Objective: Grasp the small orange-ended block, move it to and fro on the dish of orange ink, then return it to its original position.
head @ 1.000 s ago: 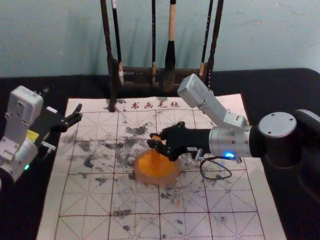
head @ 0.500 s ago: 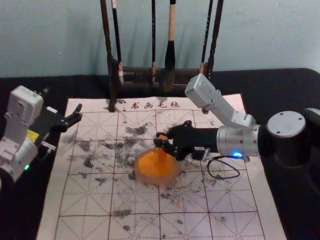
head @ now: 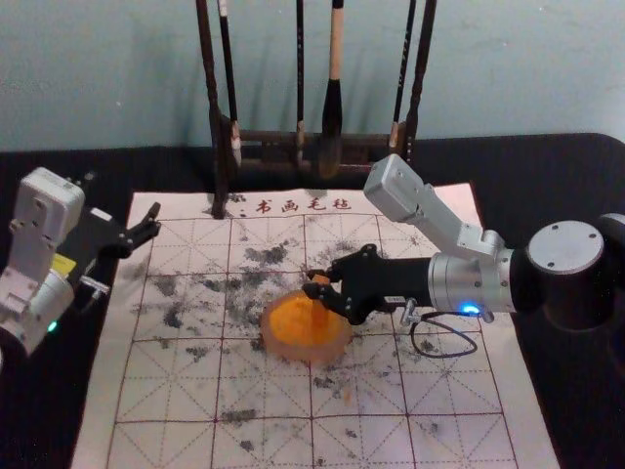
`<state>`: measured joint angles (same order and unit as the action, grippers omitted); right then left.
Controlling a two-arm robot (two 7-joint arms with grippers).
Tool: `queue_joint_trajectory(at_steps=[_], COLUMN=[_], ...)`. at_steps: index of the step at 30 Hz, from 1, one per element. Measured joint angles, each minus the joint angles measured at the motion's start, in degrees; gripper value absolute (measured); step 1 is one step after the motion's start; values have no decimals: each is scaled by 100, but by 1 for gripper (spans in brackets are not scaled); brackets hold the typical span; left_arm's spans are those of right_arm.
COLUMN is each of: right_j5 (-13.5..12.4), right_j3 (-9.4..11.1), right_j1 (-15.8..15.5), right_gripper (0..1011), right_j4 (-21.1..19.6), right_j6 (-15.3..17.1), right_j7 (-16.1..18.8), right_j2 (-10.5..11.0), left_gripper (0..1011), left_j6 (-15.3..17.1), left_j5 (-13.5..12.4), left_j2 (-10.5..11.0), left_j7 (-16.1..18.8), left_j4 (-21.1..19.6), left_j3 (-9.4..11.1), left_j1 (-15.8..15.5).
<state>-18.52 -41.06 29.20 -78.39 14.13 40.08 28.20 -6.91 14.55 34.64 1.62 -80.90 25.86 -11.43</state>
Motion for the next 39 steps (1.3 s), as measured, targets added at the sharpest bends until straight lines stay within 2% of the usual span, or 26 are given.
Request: queue_joint_trajectory(at_steps=[16,39], right_j5=[-55,-182], right_j3=[-86,-112], right_j1=[-52,105], right_gripper=[124,124], right_j4=[-120,202], right_j6=[29,262], right_j7=[94,-165], right_j2=[11,-373], left_gripper=[1001,1001], left_j6=[0,0], left_j5=[0,0], left_j2=[0,0], left_j7=[0,0], left_j4=[0,0], left_j3=[0,0], left_j1=[0,0])
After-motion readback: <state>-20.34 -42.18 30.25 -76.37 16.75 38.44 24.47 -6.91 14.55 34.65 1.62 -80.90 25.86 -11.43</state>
